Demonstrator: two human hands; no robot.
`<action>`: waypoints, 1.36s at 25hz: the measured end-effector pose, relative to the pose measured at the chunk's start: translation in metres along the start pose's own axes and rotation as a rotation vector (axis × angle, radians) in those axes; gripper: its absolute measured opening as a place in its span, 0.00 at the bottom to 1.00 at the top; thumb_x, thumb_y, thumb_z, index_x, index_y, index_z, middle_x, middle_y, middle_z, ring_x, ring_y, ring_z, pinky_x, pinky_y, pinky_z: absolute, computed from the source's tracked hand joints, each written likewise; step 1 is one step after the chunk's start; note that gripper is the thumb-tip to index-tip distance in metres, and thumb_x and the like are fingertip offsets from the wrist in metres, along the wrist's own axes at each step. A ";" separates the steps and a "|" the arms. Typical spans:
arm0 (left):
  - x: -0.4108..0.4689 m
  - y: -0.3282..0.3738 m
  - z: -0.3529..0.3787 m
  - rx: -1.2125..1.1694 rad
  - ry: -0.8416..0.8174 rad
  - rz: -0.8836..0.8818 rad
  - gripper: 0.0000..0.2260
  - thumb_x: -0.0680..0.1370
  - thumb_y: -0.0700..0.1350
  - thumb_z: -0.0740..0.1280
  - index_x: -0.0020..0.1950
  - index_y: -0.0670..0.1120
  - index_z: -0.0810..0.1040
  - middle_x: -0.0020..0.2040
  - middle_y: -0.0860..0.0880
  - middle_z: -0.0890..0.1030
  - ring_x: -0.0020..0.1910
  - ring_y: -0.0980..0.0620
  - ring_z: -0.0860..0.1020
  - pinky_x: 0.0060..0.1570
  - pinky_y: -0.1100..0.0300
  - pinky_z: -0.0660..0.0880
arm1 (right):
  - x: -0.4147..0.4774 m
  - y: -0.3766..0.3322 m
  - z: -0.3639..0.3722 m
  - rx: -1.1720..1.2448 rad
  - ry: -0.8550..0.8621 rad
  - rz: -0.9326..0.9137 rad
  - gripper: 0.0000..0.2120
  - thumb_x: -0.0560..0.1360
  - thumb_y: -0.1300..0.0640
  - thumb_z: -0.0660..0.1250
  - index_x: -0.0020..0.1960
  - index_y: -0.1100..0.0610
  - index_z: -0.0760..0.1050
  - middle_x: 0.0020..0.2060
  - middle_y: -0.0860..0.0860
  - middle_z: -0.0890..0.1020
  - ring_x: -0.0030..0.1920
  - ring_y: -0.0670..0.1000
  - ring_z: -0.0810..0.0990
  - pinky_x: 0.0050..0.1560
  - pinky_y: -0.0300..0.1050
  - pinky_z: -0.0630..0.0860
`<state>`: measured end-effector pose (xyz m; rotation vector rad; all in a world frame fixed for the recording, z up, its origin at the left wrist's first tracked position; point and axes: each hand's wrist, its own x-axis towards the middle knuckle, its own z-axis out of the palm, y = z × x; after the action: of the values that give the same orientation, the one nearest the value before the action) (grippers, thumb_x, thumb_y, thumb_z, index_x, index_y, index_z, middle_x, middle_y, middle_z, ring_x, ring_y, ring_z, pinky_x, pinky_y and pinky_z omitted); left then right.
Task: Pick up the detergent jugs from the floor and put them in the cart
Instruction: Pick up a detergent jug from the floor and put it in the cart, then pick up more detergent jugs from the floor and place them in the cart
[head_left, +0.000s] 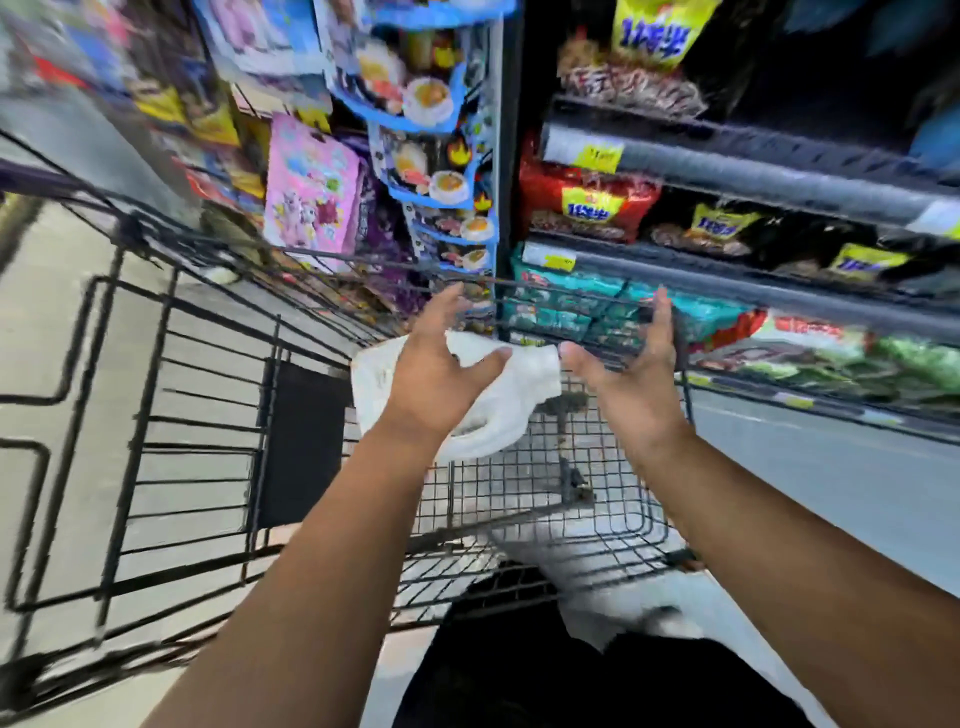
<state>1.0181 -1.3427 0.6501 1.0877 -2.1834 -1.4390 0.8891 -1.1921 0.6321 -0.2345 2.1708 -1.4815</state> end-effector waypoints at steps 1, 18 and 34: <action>-0.006 0.023 0.009 0.029 -0.038 0.046 0.34 0.70 0.49 0.76 0.73 0.51 0.66 0.66 0.52 0.76 0.66 0.55 0.73 0.64 0.59 0.71 | -0.007 -0.011 -0.022 0.024 -0.004 -0.027 0.56 0.59 0.33 0.77 0.75 0.33 0.45 0.78 0.49 0.52 0.77 0.50 0.54 0.74 0.56 0.61; -0.200 0.358 0.371 0.138 -0.667 0.542 0.42 0.69 0.49 0.78 0.77 0.53 0.58 0.71 0.54 0.70 0.71 0.56 0.67 0.71 0.59 0.63 | -0.165 0.022 -0.548 0.034 0.577 -0.112 0.46 0.65 0.46 0.79 0.75 0.39 0.56 0.71 0.50 0.63 0.67 0.52 0.70 0.65 0.56 0.72; -0.301 0.569 0.731 0.061 -1.474 0.734 0.24 0.74 0.46 0.73 0.68 0.57 0.70 0.63 0.60 0.74 0.62 0.65 0.72 0.64 0.59 0.70 | -0.207 0.103 -0.848 0.056 1.122 0.166 0.25 0.70 0.54 0.76 0.62 0.38 0.71 0.64 0.47 0.70 0.58 0.46 0.77 0.46 0.35 0.75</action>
<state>0.5274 -0.5299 0.8683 -1.1841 -2.8290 -1.9410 0.6650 -0.3683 0.8428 1.0086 2.8121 -1.7854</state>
